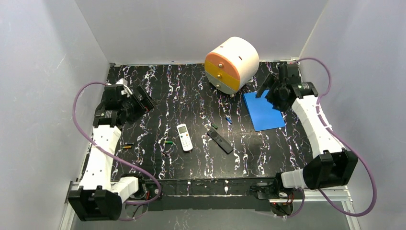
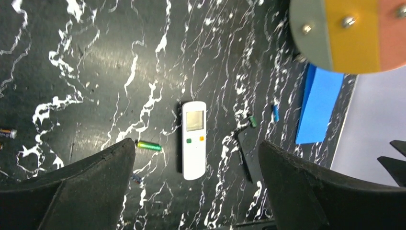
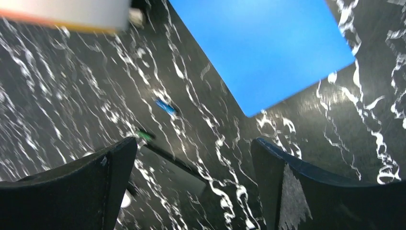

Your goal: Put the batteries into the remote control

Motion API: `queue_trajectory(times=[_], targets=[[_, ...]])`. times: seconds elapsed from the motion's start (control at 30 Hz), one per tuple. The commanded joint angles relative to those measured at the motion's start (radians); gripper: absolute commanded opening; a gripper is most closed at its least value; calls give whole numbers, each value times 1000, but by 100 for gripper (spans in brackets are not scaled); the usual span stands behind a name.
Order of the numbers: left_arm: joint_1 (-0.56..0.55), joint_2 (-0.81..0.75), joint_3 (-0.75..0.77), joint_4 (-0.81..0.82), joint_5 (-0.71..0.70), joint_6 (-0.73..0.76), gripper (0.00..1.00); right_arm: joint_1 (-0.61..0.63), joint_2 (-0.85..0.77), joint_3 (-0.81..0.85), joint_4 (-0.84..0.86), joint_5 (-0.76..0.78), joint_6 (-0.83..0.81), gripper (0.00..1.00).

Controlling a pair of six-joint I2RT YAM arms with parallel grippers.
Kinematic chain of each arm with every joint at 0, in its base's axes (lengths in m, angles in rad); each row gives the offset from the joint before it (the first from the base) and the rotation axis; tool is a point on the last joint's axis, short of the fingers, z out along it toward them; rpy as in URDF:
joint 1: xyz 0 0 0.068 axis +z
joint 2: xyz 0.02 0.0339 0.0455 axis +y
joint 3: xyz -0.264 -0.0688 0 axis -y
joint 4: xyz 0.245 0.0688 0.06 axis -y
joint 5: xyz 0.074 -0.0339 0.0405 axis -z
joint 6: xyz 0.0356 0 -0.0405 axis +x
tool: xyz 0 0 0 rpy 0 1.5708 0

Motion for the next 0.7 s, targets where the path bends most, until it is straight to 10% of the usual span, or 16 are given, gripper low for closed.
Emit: queue_trajectory(times=[0.0,0.27,0.67], targets=[[-62,33,-14,-121,57,64,98,-11,-144,-170,131,-139,-80,99],[-310,84,-148,-115,-85,-75,99,-10,-189,-370,257,-366,-68,97],[-571,506,-30,1,-206,-219,98,-11,-315,-563,423,-307,3,91]])
